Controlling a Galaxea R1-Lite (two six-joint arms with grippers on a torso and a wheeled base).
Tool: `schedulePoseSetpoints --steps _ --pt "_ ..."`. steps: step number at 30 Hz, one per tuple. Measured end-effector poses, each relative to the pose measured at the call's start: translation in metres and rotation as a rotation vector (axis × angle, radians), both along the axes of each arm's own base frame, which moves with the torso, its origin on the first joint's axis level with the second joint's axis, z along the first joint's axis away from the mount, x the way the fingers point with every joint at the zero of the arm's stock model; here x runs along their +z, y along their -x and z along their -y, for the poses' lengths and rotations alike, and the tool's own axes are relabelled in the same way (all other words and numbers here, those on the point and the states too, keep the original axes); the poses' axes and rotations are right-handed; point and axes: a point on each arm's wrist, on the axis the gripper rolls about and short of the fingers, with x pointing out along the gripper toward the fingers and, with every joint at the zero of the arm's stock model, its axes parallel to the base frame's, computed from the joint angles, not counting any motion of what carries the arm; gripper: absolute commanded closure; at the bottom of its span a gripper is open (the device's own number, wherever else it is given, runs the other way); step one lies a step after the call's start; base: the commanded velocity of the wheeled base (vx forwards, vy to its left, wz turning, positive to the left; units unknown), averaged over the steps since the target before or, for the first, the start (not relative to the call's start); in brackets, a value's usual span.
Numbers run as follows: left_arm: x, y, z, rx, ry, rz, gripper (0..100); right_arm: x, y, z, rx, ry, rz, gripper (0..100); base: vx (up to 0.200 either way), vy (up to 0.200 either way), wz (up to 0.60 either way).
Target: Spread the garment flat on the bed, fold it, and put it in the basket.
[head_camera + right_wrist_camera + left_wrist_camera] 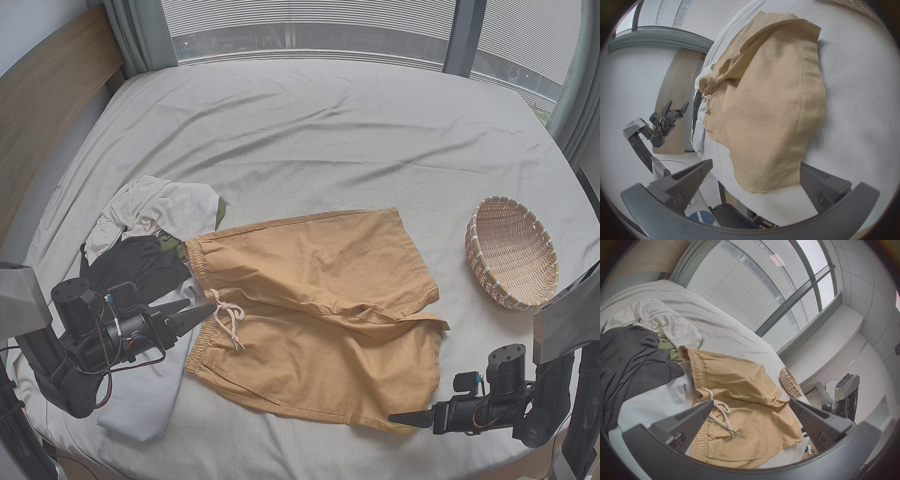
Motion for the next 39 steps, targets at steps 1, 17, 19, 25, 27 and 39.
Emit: schedulePoseSetpoints --steps 1,17,19,25,27,39 --pt "0.0 0.0 0.0 0.001 0.0 0.0 0 0.0 0.002 0.0 0.004 0.007 -0.018 0 0.0 0.0 0.0" --pt "0.0 -0.001 -0.003 0.011 0.0 0.001 0 0.049 0.022 0.012 -0.017 -0.099 -0.032 0 0.0 0.0 0.0" --pt "0.001 0.0 -0.003 0.011 0.0 0.002 0 0.056 0.027 0.016 -0.03 -0.103 -0.032 0 0.0 0.0 0.0" --pt "0.001 0.0 -0.003 0.011 0.0 0.004 0 0.075 0.044 0.028 -0.065 -0.111 -0.024 0 0.0 0.0 0.0" --pt "0.002 0.0 -0.003 0.011 0.001 0.005 0 0.079 0.05 0.032 -0.082 -0.109 -0.026 0 0.0 0.0 0.0" --pt "0.002 0.001 -0.007 0.023 0.0 0.003 0 0.105 0.023 0.057 -0.205 -0.075 0.17 0 0.0 0.0 0.0"
